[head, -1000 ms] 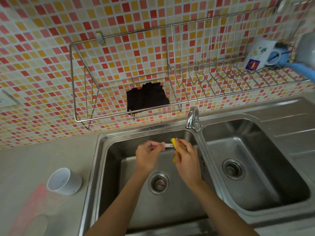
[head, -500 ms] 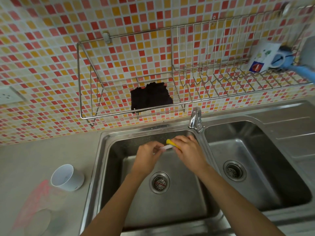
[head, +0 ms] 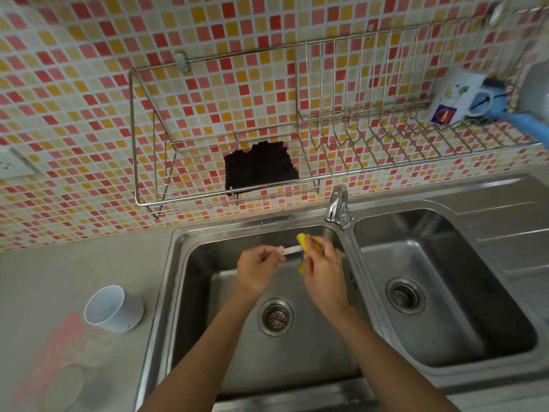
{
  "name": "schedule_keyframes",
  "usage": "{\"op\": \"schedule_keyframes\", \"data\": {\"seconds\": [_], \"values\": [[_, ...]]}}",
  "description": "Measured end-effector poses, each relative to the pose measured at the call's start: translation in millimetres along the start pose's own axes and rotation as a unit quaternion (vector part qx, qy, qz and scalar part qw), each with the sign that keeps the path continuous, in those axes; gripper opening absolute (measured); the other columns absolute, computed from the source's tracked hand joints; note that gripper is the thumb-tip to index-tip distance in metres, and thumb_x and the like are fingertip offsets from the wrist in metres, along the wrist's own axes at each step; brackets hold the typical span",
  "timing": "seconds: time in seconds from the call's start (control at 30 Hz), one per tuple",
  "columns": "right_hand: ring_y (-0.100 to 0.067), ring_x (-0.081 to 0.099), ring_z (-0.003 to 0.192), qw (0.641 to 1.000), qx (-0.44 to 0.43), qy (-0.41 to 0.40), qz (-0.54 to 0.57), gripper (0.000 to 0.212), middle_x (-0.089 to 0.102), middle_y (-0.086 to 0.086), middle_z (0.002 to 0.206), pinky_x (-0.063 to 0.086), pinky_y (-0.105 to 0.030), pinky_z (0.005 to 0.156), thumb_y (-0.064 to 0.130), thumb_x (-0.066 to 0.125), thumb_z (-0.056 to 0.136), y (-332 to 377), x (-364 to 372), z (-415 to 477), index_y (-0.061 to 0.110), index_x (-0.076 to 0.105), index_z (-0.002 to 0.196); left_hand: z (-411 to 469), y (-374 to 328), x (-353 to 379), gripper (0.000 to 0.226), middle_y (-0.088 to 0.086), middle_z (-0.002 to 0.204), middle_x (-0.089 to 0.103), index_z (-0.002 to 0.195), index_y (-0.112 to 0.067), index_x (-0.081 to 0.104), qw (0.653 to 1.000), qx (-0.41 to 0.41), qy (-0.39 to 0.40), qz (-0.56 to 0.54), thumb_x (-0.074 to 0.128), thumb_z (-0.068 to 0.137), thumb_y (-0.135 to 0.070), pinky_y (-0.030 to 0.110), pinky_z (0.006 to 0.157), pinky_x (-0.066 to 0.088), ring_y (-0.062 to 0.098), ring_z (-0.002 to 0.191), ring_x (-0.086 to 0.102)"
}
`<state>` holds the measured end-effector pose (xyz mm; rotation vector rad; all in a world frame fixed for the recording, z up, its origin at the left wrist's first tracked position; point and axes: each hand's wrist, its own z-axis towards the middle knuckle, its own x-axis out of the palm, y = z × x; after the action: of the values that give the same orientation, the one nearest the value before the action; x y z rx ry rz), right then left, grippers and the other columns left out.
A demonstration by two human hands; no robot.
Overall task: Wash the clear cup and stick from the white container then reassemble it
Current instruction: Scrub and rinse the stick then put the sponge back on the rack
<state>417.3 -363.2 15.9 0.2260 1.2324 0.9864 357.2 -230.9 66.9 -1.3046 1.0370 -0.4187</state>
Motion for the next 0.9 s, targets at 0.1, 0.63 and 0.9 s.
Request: {"op": "schedule_keyframes", "data": {"seconds": [0.1, 0.63, 0.9], "values": [[-0.020, 0.051, 0.100, 0.999, -0.031, 0.014, 0.009, 0.049, 0.054, -0.001, 0.124, 0.050, -0.031, 0.085, 0.009, 0.061, 0.087, 2, 1, -6, 0.021, 0.054, 0.134, 3, 1, 3, 0.012, 0.000, 0.076, 0.073, 0.084, -0.014, 0.074, 1.000, 0.005, 0.006, 0.026, 0.066, 0.090, -0.022, 0.015, 0.069, 0.051, 0.004, 0.067, 0.066], [-0.035, 0.062, 0.101, 0.963, 0.220, 0.150, 0.035, 0.048, 0.067, -0.014, 0.107, 0.043, -0.030, 0.081, 0.027, 0.055, 0.093, -88, -34, 83, 0.024, 0.041, 0.139, 28, -20, 50, 0.015, 0.002, 0.086, 0.070, 0.099, -0.015, 0.071, 0.977, 0.123, 0.112, 0.133, 0.070, 0.084, -0.015, 0.002, 0.069, 0.042, 0.011, 0.074, 0.062], [-0.015, 0.059, 0.083, 0.962, 0.231, 0.110, 0.099, 0.052, 0.065, -0.003, 0.105, 0.041, -0.020, 0.075, 0.018, 0.051, 0.092, -92, -33, 74, 0.032, 0.043, 0.141, 40, -33, 70, 0.011, 0.003, 0.085, 0.073, 0.093, -0.011, 0.074, 0.978, 0.136, 0.126, 0.091, 0.072, 0.082, -0.010, 0.009, 0.073, 0.048, 0.001, 0.071, 0.062]]}}
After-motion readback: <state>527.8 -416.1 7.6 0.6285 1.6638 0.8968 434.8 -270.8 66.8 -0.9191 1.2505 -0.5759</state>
